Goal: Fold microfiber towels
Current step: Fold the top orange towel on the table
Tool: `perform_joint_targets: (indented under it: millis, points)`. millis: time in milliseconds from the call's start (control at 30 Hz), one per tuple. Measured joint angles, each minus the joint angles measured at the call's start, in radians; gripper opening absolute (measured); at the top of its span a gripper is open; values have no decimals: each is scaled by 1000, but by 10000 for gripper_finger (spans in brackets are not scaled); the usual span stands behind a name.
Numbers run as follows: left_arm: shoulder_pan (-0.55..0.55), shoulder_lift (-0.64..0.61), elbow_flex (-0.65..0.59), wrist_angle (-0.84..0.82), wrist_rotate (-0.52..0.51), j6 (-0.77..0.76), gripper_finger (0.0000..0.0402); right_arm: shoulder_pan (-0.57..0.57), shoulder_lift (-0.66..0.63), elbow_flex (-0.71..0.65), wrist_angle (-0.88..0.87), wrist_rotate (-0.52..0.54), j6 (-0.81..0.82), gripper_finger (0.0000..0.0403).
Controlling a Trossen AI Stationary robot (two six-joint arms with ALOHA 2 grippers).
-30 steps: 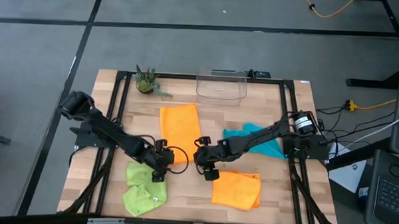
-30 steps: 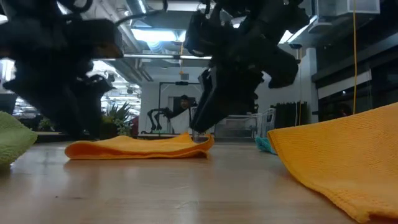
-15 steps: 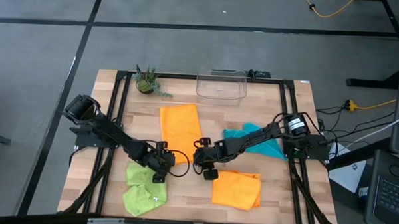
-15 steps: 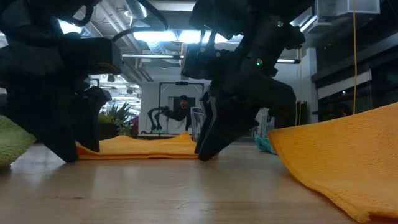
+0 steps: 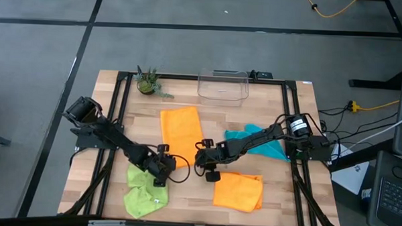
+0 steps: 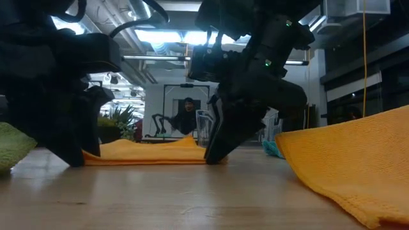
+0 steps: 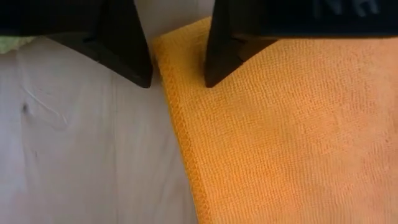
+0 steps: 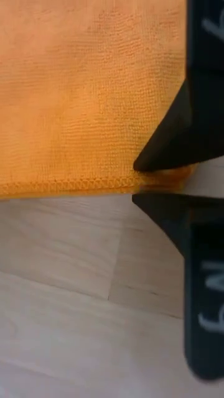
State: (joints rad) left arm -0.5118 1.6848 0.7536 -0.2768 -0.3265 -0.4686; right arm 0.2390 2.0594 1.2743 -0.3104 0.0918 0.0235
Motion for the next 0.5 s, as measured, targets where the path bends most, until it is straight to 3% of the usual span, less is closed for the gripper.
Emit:
perform_joint_targets:
  millis: [167,300,500]
  points:
    - [-17,2,-2,2,-23,0,70,0,0,-1,-1,7,0,10]
    - [-28,3,-5,9,-42,1,11,1,1,-1,-1,9,21,10]
    - [-37,-23,16,0,-44,14,2,16,-22,2,-42,8,25,5]
